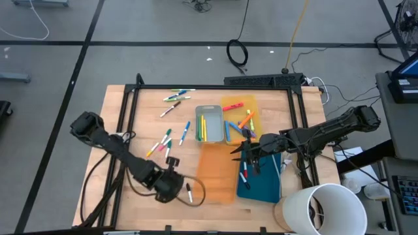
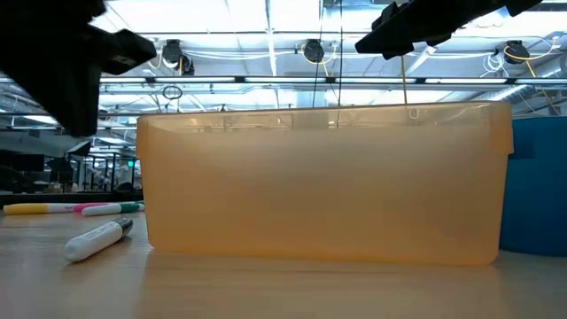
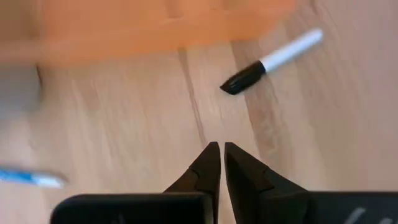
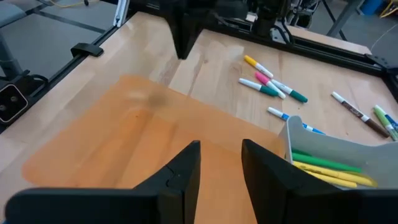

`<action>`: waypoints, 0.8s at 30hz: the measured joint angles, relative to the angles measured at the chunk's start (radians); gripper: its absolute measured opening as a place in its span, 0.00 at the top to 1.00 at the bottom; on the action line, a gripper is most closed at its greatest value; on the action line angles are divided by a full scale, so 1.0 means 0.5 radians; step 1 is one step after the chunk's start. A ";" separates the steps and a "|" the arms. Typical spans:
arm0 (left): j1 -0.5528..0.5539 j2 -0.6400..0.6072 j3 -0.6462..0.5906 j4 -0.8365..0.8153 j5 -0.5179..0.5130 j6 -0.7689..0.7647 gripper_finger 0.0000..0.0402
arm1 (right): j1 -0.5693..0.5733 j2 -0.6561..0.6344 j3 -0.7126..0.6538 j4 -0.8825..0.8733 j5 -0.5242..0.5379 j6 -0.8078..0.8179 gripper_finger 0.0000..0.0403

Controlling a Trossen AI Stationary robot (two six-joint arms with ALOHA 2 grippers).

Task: Pick & Place Markers
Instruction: Put the white and black highlighter pen into the blue bin

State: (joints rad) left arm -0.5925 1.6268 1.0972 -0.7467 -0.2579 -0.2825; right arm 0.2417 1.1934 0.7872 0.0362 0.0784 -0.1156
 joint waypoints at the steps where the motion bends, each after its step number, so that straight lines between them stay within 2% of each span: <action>1: -0.032 -0.001 -0.045 0.074 -0.054 0.088 0.92 | 0.000 -0.001 0.000 0.007 0.001 -0.001 0.74; 4: -0.059 0.020 -0.172 0.366 -0.184 0.164 0.88 | 0.000 0.000 0.000 0.022 0.005 -0.003 0.74; 8: 0.009 0.018 -0.231 0.564 -0.248 0.031 0.81 | 0.000 0.000 0.000 0.041 0.006 -0.005 0.74; 10: 0.044 0.016 -0.232 0.550 -0.187 0.021 0.78 | 0.000 0.000 0.000 0.045 0.006 -0.025 0.74; 15: 0.027 0.017 -0.233 0.523 -0.050 0.611 0.77 | 0.000 0.000 0.000 0.048 0.007 -0.060 0.74; 17: 0.040 0.018 -0.233 0.557 -0.011 0.751 0.77 | 0.000 -0.001 0.000 0.048 0.006 -0.058 0.74; 20: 0.069 0.018 -0.233 0.676 0.072 0.865 0.77 | 0.000 0.000 0.000 0.047 0.007 -0.058 0.74; 24: 0.122 0.051 -0.233 0.745 0.315 0.867 0.77 | -0.001 0.000 0.000 0.049 0.007 -0.067 0.74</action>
State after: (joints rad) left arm -0.5313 1.6521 0.9807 -0.3742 -0.1002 0.1510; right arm 0.2413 1.1934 0.7872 0.0607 0.0818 -0.1490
